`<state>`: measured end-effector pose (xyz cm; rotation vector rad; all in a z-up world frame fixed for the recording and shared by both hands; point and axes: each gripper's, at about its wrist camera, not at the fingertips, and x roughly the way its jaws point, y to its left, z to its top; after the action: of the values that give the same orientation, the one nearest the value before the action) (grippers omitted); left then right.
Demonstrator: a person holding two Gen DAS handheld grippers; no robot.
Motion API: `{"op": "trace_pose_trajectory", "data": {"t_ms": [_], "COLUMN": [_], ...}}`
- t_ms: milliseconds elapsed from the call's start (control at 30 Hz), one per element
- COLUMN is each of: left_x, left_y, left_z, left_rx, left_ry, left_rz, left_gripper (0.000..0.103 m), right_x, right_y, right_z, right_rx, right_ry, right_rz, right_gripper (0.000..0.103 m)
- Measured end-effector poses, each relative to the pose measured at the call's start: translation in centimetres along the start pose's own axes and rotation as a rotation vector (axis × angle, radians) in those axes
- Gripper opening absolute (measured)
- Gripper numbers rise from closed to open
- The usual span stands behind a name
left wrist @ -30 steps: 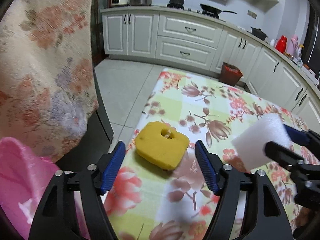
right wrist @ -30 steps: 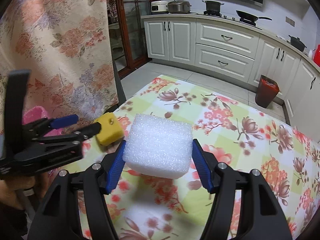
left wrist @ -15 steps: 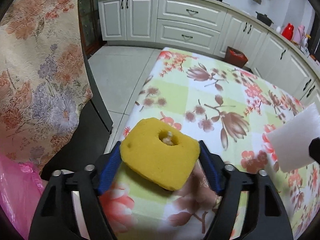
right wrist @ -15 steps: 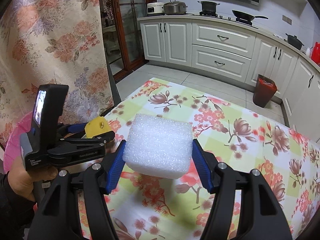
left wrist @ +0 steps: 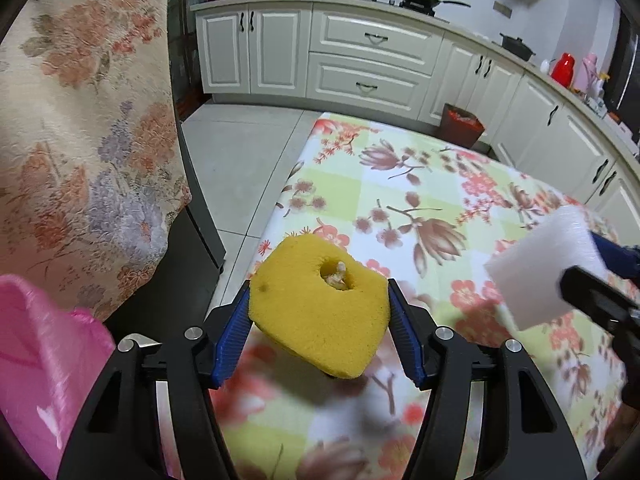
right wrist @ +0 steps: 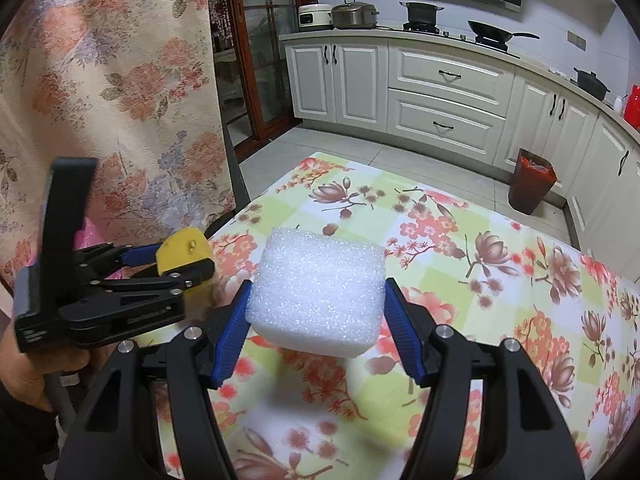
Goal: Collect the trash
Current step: 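Carry the yellow sponge and white foam block over the wastebasket with both tools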
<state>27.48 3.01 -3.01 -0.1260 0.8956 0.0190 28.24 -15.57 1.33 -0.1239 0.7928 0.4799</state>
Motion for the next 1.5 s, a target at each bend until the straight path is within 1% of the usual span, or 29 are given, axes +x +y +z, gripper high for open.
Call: {"op": "trace_pose_trajectory", "data": {"t_ms": [200, 367, 533, 800, 1233, 1500], "left_x": [-4.5, -8.0, -11.1, -16.0, -20.9, -23.1], "left_y": [0.2, 0.4, 1.5, 4.2, 8.7, 11.4], "left_z": [-1.1, -2.0, -2.8, -3.8, -5.5, -6.4], "left_rx": [-0.021, -0.035, -0.056, -0.101, -0.155, -0.189], "left_ry": [-0.057, -0.1, -0.142, -0.21, -0.281, -0.316], "left_rz": [-0.021, -0.024, -0.016, 0.012, 0.061, 0.1], "left_gripper": [0.059, 0.059, 0.059, 0.059, 0.059, 0.059], "right_x": [-1.6, -3.3, -5.0, -7.3, -9.9, -10.4], "right_y": [1.3, 2.4, 3.8, 6.1, 10.0, 13.2], "right_z": [-0.4, -0.6, -0.6, -0.5, 0.3, 0.9], "right_rx": [-0.006, -0.016, -0.028, -0.056, -0.101, -0.128], "right_ry": [-0.014, -0.03, -0.049, -0.078, -0.114, -0.121], "right_rz": [0.002, 0.003, 0.008, 0.021, 0.045, 0.095], "right_gripper": [0.062, 0.062, 0.062, 0.062, 0.062, 0.062]}}
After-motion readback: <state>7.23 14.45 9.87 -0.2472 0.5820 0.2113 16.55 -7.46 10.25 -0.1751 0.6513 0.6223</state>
